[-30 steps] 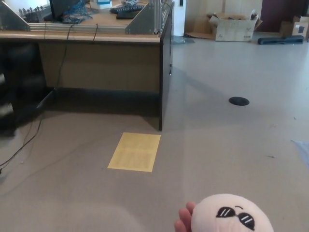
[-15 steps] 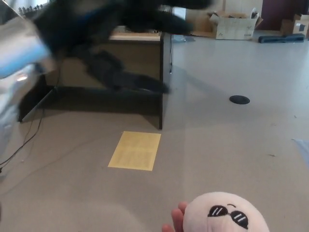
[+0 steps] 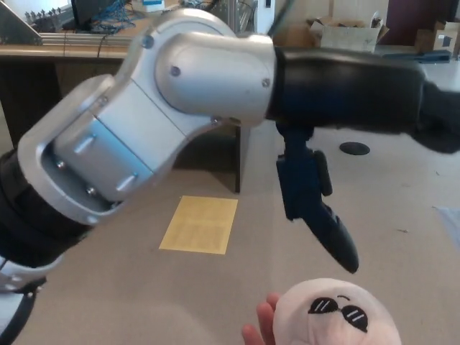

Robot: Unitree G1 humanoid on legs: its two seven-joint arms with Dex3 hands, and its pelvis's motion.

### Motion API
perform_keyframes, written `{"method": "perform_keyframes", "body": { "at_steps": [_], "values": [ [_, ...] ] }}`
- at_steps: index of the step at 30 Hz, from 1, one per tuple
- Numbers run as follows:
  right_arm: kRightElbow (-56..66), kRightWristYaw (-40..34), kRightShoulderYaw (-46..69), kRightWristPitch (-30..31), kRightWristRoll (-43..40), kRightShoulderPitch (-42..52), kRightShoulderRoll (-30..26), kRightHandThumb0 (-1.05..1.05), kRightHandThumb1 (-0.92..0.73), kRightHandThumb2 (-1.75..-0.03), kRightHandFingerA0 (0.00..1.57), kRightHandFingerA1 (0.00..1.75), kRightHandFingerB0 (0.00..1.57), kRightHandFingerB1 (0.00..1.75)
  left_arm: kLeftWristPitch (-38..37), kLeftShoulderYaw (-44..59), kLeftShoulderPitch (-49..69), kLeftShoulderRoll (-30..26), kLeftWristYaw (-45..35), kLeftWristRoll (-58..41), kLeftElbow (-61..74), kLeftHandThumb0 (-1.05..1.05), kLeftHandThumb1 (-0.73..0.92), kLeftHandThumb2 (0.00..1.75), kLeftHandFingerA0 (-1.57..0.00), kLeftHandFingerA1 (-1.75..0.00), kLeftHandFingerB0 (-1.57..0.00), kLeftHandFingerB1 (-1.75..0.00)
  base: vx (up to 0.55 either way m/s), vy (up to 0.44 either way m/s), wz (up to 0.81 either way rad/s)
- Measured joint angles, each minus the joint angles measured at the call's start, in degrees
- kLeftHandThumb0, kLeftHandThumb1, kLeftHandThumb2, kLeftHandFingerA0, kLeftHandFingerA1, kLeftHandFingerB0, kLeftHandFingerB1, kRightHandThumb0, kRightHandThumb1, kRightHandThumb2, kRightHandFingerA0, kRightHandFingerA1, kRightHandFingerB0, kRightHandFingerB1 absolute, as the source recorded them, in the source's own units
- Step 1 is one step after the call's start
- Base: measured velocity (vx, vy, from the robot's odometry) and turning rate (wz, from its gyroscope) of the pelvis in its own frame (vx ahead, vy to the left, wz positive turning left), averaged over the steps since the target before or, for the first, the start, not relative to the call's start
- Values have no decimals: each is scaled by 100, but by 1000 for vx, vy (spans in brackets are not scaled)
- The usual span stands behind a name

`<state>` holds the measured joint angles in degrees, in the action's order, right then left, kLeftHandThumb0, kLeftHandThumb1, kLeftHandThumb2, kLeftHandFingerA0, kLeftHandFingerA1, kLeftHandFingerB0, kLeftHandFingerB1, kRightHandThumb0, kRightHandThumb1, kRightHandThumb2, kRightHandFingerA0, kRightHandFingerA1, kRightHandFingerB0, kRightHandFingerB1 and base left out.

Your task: The robot extends its left hand to pick up an emotional support dumpling from the palm of a person and brings its hand down by its side. Then it extends its arm again to hand the dumpling back to the person.

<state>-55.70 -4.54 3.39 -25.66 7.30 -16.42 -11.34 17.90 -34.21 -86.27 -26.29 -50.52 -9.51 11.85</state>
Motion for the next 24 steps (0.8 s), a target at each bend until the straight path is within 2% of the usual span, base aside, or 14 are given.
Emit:
{"method": "perform_keyframes", "body": {
  "at_steps": [3, 4, 9, 10, 14, 16, 23, 24],
  "values": [
    [-18, -37, -44, -35, 28, -6, -1, -37, -63, -59, 85, 53, 45, 37, 49, -137, 32, -18, -168, 110, 132, -53, 34, 78, 0, -19, 0, -30, 0, 0, 0],
    [-18, -56, -72, -51, 51, -10, -7, -36, -62, -58, 78, 51, 45, 38, 49, -173, 74, -45, -253, 177, 210, -58, 37, 80, 0, -14, 0, -28, 0, 0, 0],
    [-27, -149, -120, -73, 126, -14, -24, -36, -62, -58, 78, 51, 45, 38, 55, -209, 244, -218, -544, 390, 379, -58, 37, 80, 0, -14, 0, -28, 0, 0, 0],
    [-29, -162, -125, -73, 133, -14, -24, -33, -63, -59, 74, 49, 43, 37, 57, -209, 267, -238, -581, 413, 395, -61, 38, 81, 0, -12, 0, -24, 0, 0, 0],
    [-30, -226, -188, -66, 179, -15, -28, -33, -63, -59, 74, 49, 43, 37, 95, -207, 309, -341, -780, 542, 529, -62, 39, 81, 0, -12, 0, -24, 0, 0, 0],
    [-30, -239, -199, -63, 188, -15, -28, -38, -62, -58, 78, 50, 44, 36, 106, -206, 313, -350, -839, 590, 564, -65, 40, 82, 0, -10, 0, -22, 0, 0, 0],
    [-65, -249, -227, -15, 208, -28, -43, -38, -63, -58, 73, 49, 43, 35, 196, -161, 326, -362, -1085, 736, 691, -67, 42, 82, 0, -5, 0, -20, 0, 0, 0],
    [-65, -245, -232, -28, 210, -28, -51, -41, -61, -58, 77, 50, 49, 38, 218, -153, 341, -362, -1122, 767, 727, -69, 43, 83, 0, -4, 0, -18, 0, 0, 0]
  ]
}}
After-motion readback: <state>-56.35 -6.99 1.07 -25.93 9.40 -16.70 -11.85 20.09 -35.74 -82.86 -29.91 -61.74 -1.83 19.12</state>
